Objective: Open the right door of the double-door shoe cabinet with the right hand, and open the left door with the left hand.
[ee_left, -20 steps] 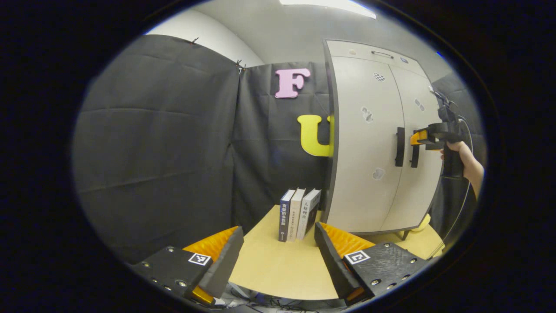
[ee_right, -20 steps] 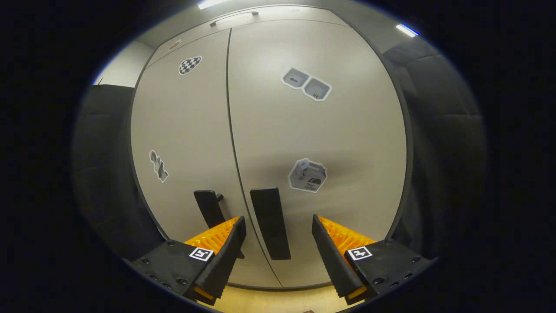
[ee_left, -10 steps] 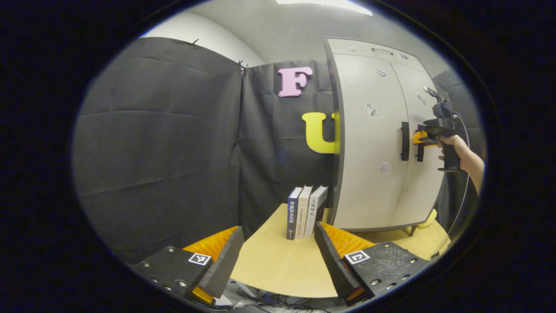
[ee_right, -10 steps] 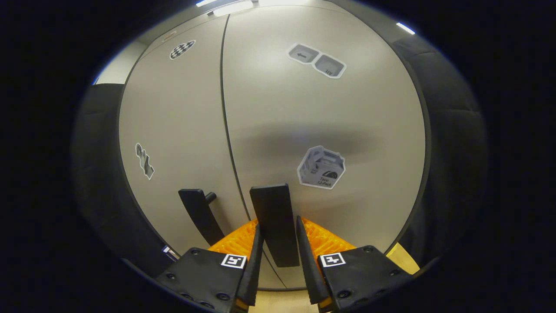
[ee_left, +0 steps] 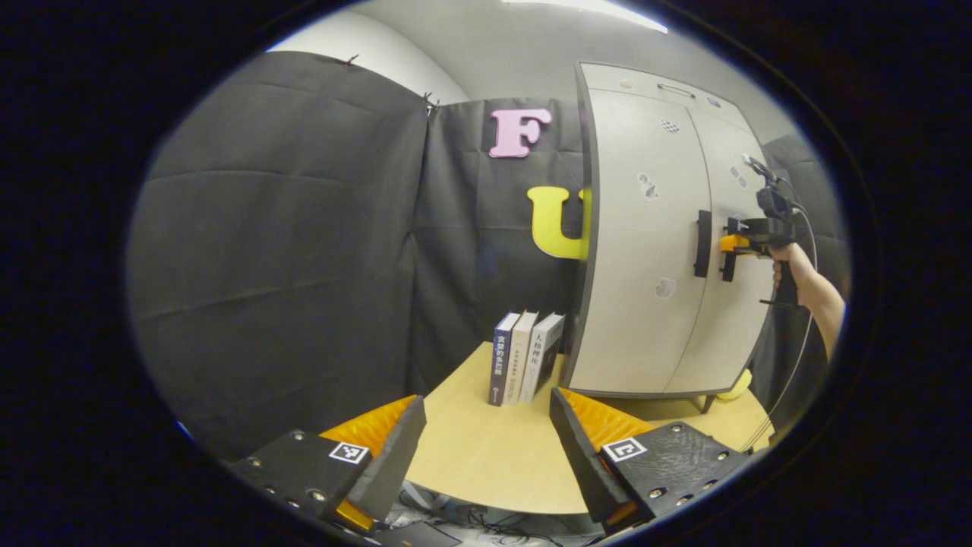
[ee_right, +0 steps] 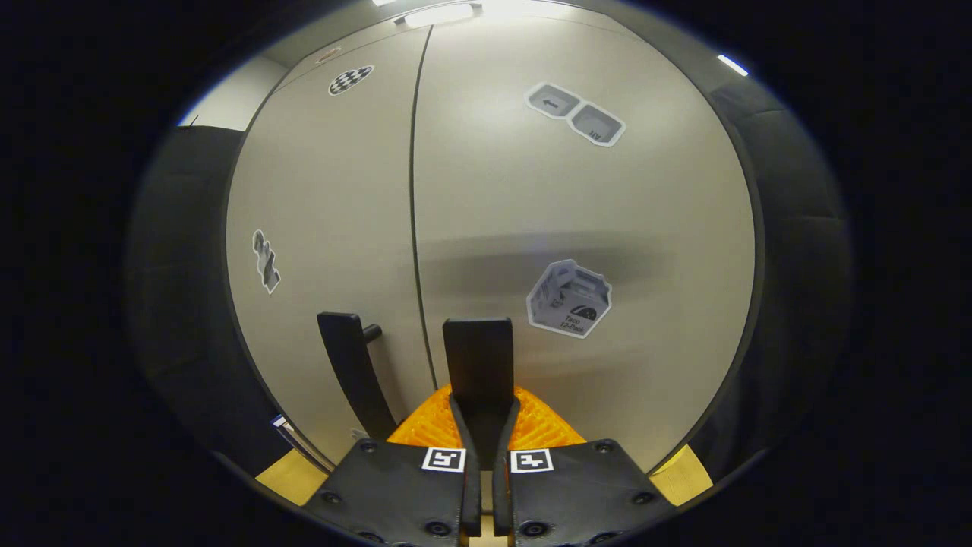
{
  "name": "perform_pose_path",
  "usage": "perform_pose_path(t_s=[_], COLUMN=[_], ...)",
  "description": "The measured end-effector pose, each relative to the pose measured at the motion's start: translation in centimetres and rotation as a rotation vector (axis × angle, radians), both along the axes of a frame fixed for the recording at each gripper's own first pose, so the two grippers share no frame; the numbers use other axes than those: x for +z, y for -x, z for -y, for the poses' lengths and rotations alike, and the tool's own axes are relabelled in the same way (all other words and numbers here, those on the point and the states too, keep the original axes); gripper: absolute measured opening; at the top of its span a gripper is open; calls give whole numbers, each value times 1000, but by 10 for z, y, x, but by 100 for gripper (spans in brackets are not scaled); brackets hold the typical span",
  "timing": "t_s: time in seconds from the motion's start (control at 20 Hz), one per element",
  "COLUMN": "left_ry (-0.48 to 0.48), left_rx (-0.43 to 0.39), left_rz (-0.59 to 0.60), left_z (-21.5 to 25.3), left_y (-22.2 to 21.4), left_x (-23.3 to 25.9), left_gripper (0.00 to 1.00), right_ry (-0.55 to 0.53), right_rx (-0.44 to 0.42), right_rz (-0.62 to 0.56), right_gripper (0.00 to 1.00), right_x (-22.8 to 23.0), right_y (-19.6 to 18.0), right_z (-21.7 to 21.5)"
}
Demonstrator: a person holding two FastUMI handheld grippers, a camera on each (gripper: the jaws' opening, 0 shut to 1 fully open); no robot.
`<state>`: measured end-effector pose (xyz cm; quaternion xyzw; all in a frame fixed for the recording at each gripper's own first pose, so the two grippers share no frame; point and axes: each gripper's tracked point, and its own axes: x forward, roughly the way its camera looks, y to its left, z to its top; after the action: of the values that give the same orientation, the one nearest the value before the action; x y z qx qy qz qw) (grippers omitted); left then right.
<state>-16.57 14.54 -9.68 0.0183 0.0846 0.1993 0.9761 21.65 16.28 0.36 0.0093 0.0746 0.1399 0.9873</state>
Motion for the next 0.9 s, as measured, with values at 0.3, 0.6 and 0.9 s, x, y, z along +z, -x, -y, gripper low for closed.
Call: perform_pose_path(t_s=[0.3, 0.6, 0.9], left_ry=[-19, -37, -30], left_rx=[-17, -3, -23], left_rz=[1, 40, 21], left_z=[8, 13, 23], left_y=[1, 10, 6], left_x=[4, 18, 11], left_gripper=[95, 95, 95], right_ry=[-9, -25, -36], right_rx=[37, 80, 107], right_rz=[17, 32, 30], right_gripper=[7, 7, 7], right_x=[-1, -2, -2], right_y=[14, 46, 80], right_z=[2, 16, 40])
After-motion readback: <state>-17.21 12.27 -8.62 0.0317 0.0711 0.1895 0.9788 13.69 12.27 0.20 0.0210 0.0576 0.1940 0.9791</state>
